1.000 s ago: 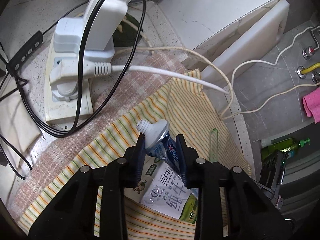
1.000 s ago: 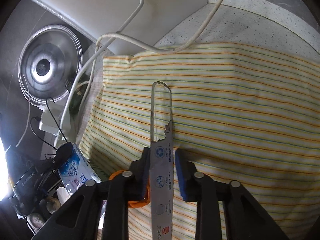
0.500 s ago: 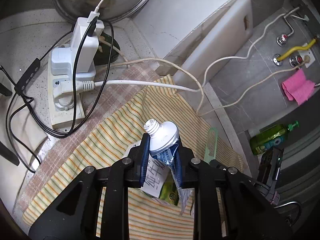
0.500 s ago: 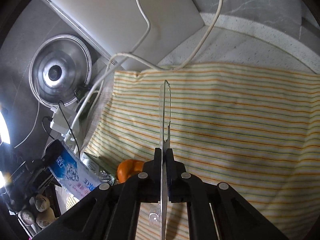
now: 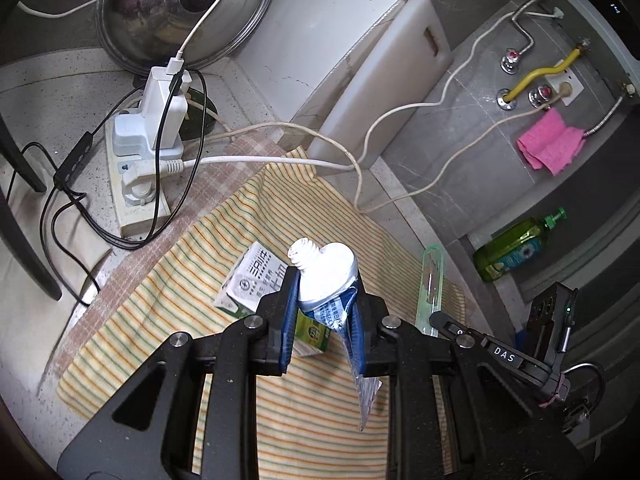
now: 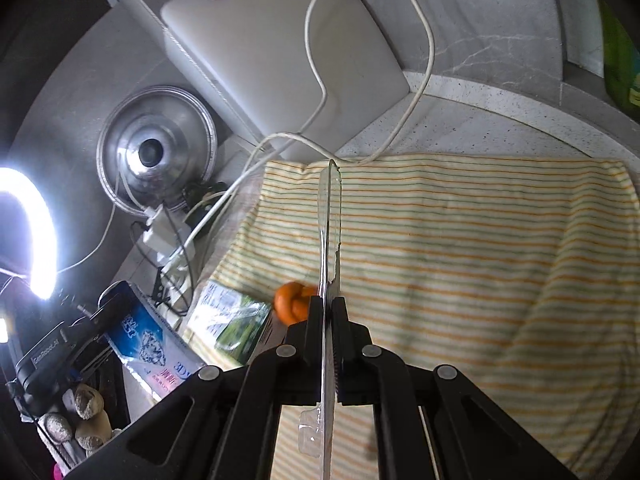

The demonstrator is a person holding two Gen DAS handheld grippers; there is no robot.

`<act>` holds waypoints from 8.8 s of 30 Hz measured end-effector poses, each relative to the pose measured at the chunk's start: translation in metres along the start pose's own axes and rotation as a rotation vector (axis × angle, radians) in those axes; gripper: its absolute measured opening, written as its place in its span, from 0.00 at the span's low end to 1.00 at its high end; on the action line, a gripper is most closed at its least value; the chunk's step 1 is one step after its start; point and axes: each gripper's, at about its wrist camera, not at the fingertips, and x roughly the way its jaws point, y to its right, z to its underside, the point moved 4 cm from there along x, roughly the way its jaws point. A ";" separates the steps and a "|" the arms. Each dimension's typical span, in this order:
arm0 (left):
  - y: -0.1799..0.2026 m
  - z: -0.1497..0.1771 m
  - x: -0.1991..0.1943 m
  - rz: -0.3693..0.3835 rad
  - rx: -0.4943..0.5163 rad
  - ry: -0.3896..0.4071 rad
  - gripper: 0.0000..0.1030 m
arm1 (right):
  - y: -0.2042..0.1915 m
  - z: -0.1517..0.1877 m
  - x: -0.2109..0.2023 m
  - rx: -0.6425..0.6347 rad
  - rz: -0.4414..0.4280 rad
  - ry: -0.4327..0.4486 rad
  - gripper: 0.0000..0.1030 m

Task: Collect trash
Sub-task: 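Carry the tube and strip down over the blue basket, then open both tools to drop the tube and strip into the basket, then raise both tools back over the cloth toward the green box, then grasp the milk carton with the left tool while the right tool grasps the orange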

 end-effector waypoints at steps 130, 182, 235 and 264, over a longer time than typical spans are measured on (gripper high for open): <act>-0.104 0.287 -0.115 -0.404 0.324 -0.087 0.61 | -0.108 0.307 -0.057 -0.542 0.151 0.034 0.90; 0.013 0.065 0.000 -0.273 0.149 -0.073 0.85 | -0.035 0.058 -0.049 -0.289 0.089 0.074 0.89; -0.032 0.012 0.121 -0.446 0.131 -0.264 0.91 | -0.003 0.008 0.065 -0.204 0.058 -0.129 0.69; -0.023 0.059 0.079 -0.357 0.191 -0.264 0.82 | -0.030 0.016 0.101 -0.170 -0.010 -0.134 0.28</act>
